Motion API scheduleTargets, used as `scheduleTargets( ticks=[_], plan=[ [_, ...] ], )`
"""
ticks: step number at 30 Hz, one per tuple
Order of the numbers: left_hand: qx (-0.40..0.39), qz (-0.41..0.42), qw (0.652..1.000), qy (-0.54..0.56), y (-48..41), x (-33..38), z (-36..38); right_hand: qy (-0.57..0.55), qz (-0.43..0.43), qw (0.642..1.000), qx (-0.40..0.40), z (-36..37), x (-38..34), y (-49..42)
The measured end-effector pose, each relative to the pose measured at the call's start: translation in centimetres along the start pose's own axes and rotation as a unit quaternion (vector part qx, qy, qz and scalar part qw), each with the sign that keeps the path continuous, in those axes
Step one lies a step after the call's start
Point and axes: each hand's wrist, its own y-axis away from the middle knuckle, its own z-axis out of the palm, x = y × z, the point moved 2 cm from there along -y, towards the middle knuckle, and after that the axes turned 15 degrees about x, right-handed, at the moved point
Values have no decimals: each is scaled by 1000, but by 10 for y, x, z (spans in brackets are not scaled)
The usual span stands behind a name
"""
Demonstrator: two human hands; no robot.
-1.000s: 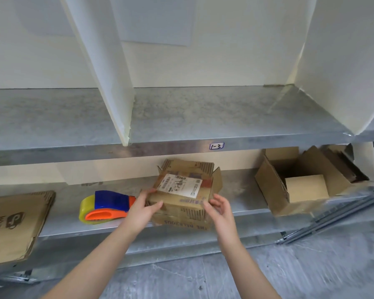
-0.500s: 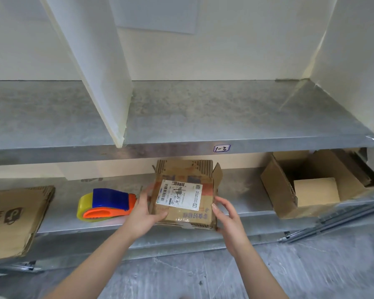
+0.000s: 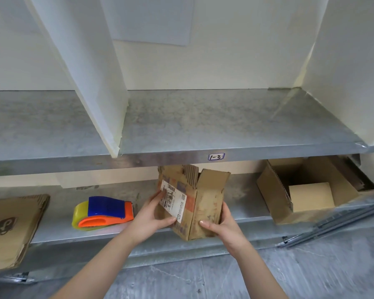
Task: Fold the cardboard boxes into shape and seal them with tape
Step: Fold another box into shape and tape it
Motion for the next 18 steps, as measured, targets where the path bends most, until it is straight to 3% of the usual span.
scheduleTargets(
  ticks=[4, 7, 14, 16, 18],
  plan=[
    [-75, -3, 997, 26, 8, 7, -1, 120, -70, 990, 26, -6, 6, 1],
    [-69, 8, 998, -11, 12, 10, 4, 183, -111, 974, 68, 5, 18, 2],
    [-50, -31, 998, 2, 26, -4, 12, 154, -136, 976, 75, 35, 40, 0],
    [-61, -10, 995, -79, 24, -9, 1, 162, -138, 974, 76, 36, 39, -2],
    [-41, 75, 972, -220, 18, -18, -15, 167, -142, 973, 72, 34, 39, -3]
  ],
)
